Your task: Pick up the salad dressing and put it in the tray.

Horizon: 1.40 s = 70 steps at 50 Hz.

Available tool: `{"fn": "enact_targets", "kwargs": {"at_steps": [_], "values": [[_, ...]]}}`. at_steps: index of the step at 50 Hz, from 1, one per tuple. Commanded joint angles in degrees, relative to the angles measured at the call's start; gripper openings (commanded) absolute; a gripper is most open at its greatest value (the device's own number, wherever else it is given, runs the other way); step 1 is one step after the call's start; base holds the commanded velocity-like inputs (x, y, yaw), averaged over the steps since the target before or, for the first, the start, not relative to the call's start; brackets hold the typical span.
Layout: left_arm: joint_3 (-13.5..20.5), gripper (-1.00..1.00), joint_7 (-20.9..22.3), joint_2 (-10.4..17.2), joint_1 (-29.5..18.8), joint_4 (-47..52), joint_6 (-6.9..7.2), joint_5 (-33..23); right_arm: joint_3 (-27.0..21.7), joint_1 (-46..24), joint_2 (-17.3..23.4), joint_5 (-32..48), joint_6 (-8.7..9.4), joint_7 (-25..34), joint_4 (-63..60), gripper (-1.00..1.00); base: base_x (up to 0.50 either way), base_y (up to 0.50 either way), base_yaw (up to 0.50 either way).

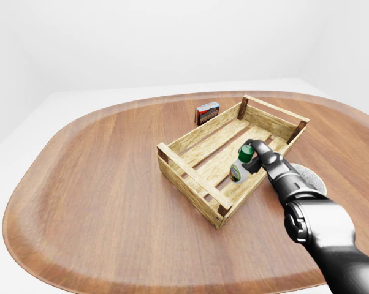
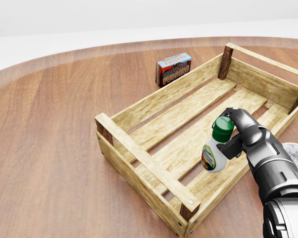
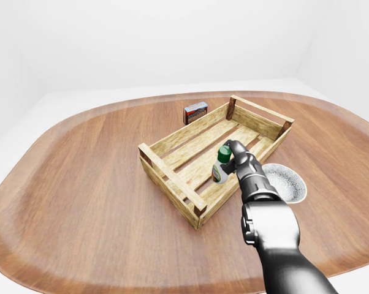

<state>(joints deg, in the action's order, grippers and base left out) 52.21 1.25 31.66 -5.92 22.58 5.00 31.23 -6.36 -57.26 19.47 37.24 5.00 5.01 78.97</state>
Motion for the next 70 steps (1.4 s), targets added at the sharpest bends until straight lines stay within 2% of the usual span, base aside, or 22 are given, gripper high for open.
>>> {"fn": "enact_targets", "kwargs": {"at_steps": [1, 15, 29, 38, 51, 70], "values": [[-0.1, 1.00, 0.2, -0.2, 0.1, -0.1, 0.00, -0.3, -1.2, 0.0, 0.0, 0.8, -0.05, -0.8, -0.5, -1.00, 0.00, 0.00, 0.00], [-0.4, 1.00, 0.4, -0.3, 0.1, -0.7, 0.00, -0.6, -1.5, -0.1, -0.3, 0.0, -1.21, -0.9, -0.5, -1.00, 0.00, 0.00, 0.00], [-0.4, 1.00, 0.5, -0.4, 0.1, -0.6, 0.00, -0.6, -1.4, -1.8, -0.8, -1.6, -5.09, 0.9, -0.7, -1.00, 0.00, 0.00, 0.00], [-0.2, 1.00, 0.5, -0.2, 0.1, -0.5, 0.00, -0.4, -1.2, -2.3, -1.3, -1.8, -6.57, 1.9, -0.7, -1.00, 0.00, 0.00, 0.00], [-0.1, 1.00, 0.4, -0.2, 0.1, -0.3, 0.00, -0.3, -0.9, -3.5, -1.7, -1.5, -6.98, 3.2, -0.7, -1.00, 0.00, 0.00, 0.00], [-0.4, 1.00, 0.8, -0.5, 0.3, -1.1, 0.00, -0.7, -0.6, -3.6, -1.6, -0.5, -6.16, 5.5, -0.7, -1.00, 0.00, 0.00, 0.00]]}}
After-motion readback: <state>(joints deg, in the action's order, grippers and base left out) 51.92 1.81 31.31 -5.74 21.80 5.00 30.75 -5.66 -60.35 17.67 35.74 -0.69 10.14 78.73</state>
